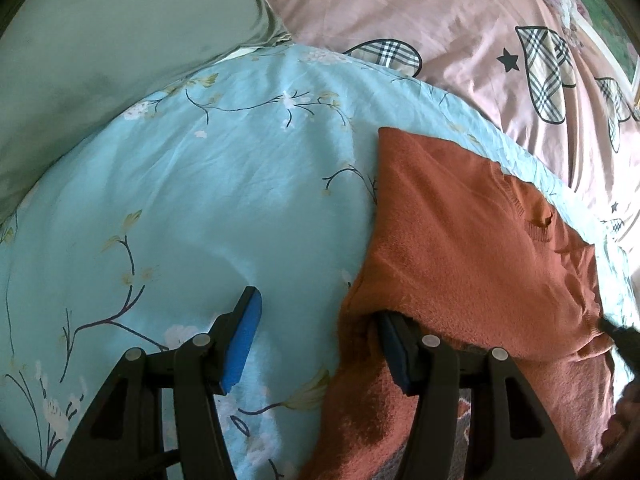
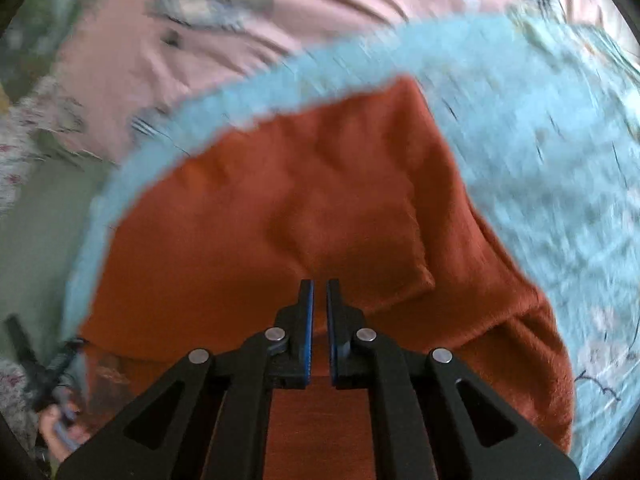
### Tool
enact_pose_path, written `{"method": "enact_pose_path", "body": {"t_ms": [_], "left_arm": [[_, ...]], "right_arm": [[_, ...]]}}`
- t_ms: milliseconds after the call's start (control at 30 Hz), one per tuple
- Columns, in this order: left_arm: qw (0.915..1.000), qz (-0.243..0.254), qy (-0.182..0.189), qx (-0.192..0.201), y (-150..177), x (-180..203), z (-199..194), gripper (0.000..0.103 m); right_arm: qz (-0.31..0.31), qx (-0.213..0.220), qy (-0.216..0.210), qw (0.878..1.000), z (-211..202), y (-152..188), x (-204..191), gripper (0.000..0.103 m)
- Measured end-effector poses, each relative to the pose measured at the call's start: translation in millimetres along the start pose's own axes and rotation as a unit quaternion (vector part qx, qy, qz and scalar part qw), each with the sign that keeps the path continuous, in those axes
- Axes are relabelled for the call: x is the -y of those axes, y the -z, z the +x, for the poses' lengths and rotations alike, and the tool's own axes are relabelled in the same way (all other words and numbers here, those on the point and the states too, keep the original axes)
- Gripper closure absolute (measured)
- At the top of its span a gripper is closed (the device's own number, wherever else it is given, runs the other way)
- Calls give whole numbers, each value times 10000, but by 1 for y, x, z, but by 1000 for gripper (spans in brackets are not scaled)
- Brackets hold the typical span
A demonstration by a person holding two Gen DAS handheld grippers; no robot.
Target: Fold small clothes
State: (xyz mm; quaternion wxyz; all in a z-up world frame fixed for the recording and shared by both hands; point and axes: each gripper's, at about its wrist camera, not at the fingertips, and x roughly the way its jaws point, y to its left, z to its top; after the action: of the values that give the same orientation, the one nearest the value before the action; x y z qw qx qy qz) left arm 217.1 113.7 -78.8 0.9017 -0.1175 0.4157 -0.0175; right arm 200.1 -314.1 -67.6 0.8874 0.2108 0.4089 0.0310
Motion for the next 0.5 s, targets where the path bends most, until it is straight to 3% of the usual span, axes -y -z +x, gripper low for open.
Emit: {"method": "enact_pose_path", "body": {"t_ms": [67, 133, 233, 300, 367, 500], "left_arm": [[9999, 45, 73, -96, -1, -2, -1, 44], [9996, 196, 106, -198, 1, -2, -5, 44], [9982, 439, 280, -294, 10, -4, -24, 45], [9958, 609, 561, -390, 21, -4, -41, 42], [9929, 744, 807, -468, 39, -4, -61, 30], [9885, 961, 1032, -547, 78, -6, -93, 28]], "right_arm": [[284, -16, -184, 9994, -6, 4, 16, 96], [279, 81, -87, 9995, -23, 10, 21, 96], [206, 171, -476, 9985, -57, 23, 29, 93], [93, 197, -615, 9979, -81, 36, 33, 86], [-22, 223, -701, 9973, -99, 50, 35, 62], [-166, 239, -961, 9949, -124, 78, 39, 58]]}}
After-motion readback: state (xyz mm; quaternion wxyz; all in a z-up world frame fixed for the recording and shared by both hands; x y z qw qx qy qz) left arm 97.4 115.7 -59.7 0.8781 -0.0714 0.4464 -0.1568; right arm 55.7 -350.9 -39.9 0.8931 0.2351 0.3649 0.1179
